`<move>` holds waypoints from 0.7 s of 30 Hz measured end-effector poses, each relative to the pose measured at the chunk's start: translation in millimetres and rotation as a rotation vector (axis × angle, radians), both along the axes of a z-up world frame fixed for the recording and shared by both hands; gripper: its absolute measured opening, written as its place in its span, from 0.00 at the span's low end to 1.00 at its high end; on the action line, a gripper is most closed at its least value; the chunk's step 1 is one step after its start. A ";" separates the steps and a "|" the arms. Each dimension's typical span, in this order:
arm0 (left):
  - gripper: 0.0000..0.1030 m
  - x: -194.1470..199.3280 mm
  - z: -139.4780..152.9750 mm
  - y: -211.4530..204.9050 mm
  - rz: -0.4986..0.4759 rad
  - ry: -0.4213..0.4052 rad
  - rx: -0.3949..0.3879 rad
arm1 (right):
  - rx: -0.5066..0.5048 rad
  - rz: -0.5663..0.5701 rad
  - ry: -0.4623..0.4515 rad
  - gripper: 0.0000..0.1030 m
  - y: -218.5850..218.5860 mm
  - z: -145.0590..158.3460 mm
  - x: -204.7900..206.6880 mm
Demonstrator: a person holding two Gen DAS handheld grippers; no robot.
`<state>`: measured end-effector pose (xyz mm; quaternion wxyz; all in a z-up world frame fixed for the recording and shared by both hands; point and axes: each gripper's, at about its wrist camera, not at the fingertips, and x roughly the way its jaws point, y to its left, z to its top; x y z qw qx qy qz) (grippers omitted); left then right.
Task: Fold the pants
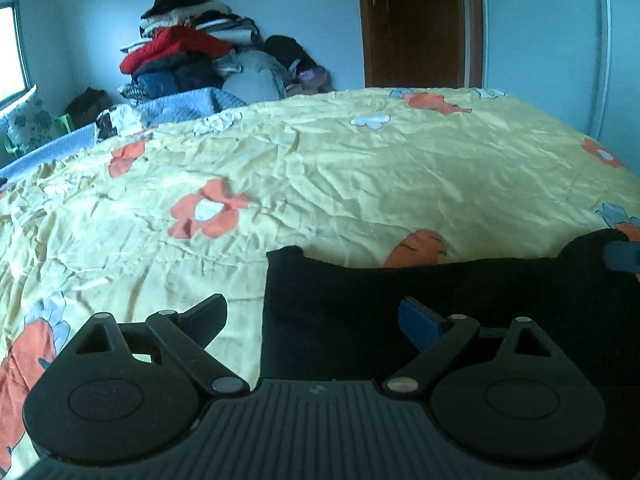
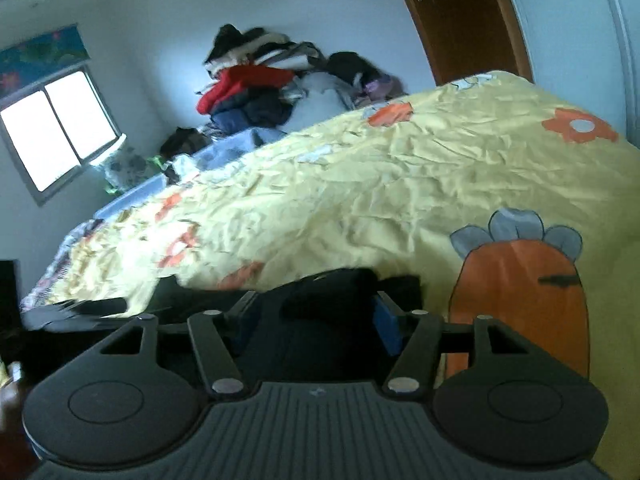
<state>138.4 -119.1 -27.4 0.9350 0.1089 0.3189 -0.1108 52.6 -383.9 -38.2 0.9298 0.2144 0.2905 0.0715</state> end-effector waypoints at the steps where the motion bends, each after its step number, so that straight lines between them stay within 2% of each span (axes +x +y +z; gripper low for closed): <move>1: 0.92 -0.7 1.2 -2.9 -0.001 -0.009 0.013 | 0.018 -0.003 0.014 0.57 -1.1 -4.5 5.9; 2: 0.92 -1.0 2.6 -6.0 -0.004 -0.017 0.028 | 0.043 0.008 0.010 0.29 -2.4 -6.5 10.6; 3: 0.93 -1.3 3.9 -9.4 -0.004 -0.026 0.041 | 0.047 0.031 0.016 0.14 -0.7 -7.6 13.3; 6: 1.00 6.7 -3.2 -15.8 0.019 -0.026 0.087 | -0.174 -0.008 0.025 0.14 8.4 -4.7 9.6; 8: 0.99 12.8 -12.0 -17.2 0.018 0.004 0.094 | -0.156 -0.007 0.040 0.14 5.3 -11.5 10.9; 10: 0.96 6.2 -4.6 -10.2 0.028 -0.015 0.073 | -0.118 -0.044 0.035 0.21 -1.0 -7.1 5.9; 11: 0.97 0.6 0.4 -6.0 0.029 -0.034 0.067 | -0.157 -0.097 0.028 0.22 0.1 0.1 -0.8; 12: 0.98 -6.3 4.3 -2.2 0.022 -0.057 0.060 | -0.242 -0.146 -0.003 0.24 6.6 10.9 -12.8; 13: 0.99 -11.2 5.6 0.0 0.015 -0.068 0.058 | -0.275 -0.140 -0.040 0.24 12.8 18.8 -24.2; 15: 0.99 -10.5 -1.0 -4.3 -0.002 -0.033 0.084 | -0.218 -0.015 -0.088 0.24 24.8 26.0 -37.2; 17: 0.99 -7.3 -10.8 -9.4 -0.009 -0.021 0.106 | -0.199 0.086 -0.042 0.24 38.2 16.0 -34.0; 18: 0.99 -8.5 -9.7 -8.0 -0.004 -0.032 0.096 | -0.254 0.101 0.001 0.24 44.7 4.8 -28.2; 19: 0.98 -9.7 -5.9 -6.3 -0.003 -0.028 0.091 | -0.309 0.084 0.024 0.28 46.6 -5.0 -24.5; 20: 0.97 -11.4 -3.0 -3.7 -0.006 -0.031 0.092 | -0.282 0.067 0.008 0.32 40.4 -8.4 -26.7; 21: 0.96 -14.6 0.7 0.0 -0.007 -0.044 0.096 | -0.210 0.044 0.019 0.33 30.6 -6.5 -29.2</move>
